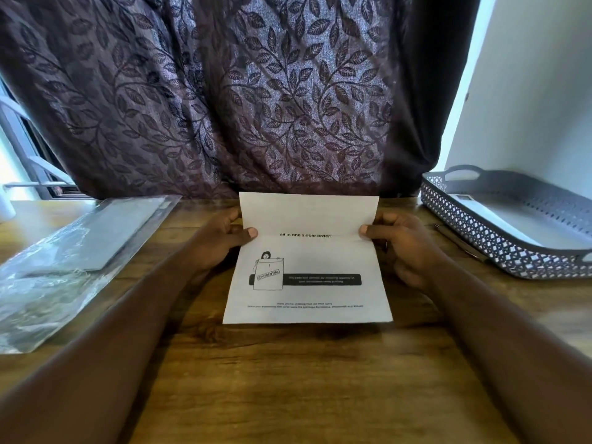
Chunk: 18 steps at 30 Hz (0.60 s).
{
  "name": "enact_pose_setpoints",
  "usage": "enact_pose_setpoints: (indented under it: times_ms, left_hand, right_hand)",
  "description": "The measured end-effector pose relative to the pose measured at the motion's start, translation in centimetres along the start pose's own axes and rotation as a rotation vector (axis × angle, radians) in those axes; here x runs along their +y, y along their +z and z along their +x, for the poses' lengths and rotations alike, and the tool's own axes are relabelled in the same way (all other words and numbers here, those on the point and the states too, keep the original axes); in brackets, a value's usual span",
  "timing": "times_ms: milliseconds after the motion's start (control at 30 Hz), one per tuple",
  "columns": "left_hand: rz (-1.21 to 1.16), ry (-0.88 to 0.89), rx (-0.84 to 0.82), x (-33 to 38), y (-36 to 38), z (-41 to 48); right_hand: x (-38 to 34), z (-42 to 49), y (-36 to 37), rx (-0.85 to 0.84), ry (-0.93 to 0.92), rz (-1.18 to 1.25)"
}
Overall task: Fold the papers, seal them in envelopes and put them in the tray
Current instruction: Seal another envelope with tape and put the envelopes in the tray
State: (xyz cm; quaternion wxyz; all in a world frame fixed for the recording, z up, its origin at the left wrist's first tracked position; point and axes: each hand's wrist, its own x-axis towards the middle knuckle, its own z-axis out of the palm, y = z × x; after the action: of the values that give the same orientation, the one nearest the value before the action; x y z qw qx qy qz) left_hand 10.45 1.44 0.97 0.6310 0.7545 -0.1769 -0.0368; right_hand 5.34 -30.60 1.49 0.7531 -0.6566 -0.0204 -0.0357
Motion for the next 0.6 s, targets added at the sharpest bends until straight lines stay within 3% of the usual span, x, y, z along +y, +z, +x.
enact_pose_setpoints:
  times_ms: [167,400,600]
  left_hand:
    - [-0.193,-0.045,0.01,-0.2,-0.2,-0.2]
    - [-0.166,-0.075,0.018,0.3,-0.3,-0.5]
    - [0.204,-0.009,0.05,-0.4,0.3,0.4]
  right_hand:
    - [0.2,0.1,0.1,-0.033,0.0,0.032]
    - [0.6,0.5,-0.4,-0.054,0.043,-0.075]
    - [1.2,0.2,0.2,-0.046,-0.11,-0.373]
